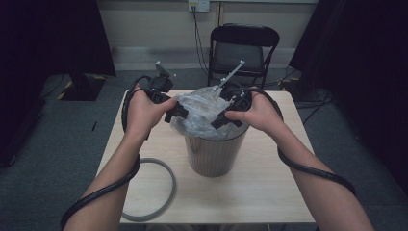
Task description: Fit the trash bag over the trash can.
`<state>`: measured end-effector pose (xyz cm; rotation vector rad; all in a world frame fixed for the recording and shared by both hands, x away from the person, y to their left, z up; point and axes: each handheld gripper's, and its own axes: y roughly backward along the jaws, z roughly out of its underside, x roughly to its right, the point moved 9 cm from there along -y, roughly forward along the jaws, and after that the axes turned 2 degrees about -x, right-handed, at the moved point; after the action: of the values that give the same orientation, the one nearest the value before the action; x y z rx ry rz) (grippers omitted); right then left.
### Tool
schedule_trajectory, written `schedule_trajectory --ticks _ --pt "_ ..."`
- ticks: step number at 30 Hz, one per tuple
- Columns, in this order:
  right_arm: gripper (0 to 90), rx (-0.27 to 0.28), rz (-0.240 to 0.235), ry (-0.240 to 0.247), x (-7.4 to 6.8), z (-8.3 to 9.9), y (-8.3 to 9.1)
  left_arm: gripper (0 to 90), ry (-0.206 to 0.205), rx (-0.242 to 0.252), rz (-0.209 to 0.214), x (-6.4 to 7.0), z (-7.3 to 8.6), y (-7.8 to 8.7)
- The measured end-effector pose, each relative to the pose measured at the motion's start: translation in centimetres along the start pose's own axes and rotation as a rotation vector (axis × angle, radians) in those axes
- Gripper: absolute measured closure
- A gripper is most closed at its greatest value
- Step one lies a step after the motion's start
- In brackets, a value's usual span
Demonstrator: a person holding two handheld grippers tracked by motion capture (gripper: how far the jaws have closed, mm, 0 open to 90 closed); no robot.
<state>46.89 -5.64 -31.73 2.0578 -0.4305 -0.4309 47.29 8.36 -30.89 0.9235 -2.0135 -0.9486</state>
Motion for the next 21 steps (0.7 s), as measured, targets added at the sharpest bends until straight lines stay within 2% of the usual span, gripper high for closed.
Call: schedule_trajectory --ticks 2,4,6,7,10,12,14,16,18,19,21 --pt "49.5 0.049 0.016 -0.001 0.2 -0.9 0.5 60.3 -0.014 -0.011 -0.005 0.2 0.2 0.1" --pt "47.3 0.115 0.046 -0.008 0.6 -1.9 1.1 60.7 -0.017 -0.022 -0.001 0.4 0.5 0.2" --pt "38.5 0.160 0.072 -0.038 1.0 -2.8 1.5 60.2 -0.025 -0.022 0.005 0.5 0.7 0.2" --pt "38.3 0.177 0.088 -0.041 1.2 -3.2 1.6 60.1 -0.030 -0.021 0.004 0.6 0.8 0.2" --pt "36.4 0.187 0.115 -0.045 1.6 -3.8 1.5 59.4 -0.045 -0.024 0.005 0.8 1.0 0.3" --pt "36.1 0.164 0.150 -0.042 1.9 -3.9 1.0 58.7 -0.041 -0.022 0.010 0.9 1.0 0.2" --pt "36.1 0.136 0.175 -0.040 2.2 -4.0 0.1 58.3 -0.055 -0.028 0.011 0.9 1.1 0.3" --pt "41.2 0.115 0.152 -0.037 2.1 -4.2 -0.8 58.0 -0.048 -0.021 0.012 1.0 1.2 0.3" --pt "55.6 0.084 0.142 -0.019 2.0 -4.1 -1.7 57.4 -0.056 -0.027 0.016 1.0 1.3 0.3" --pt "60.8 0.055 0.121 -0.012 1.8 -3.8 -2.1 56.7 -0.051 -0.026 0.019 1.1 1.4 0.3" --pt "72.5 0.018 0.103 -0.018 1.6 -3.5 -2.4 55.3 -0.052 -0.023 0.032 1.2 1.4 0.4"
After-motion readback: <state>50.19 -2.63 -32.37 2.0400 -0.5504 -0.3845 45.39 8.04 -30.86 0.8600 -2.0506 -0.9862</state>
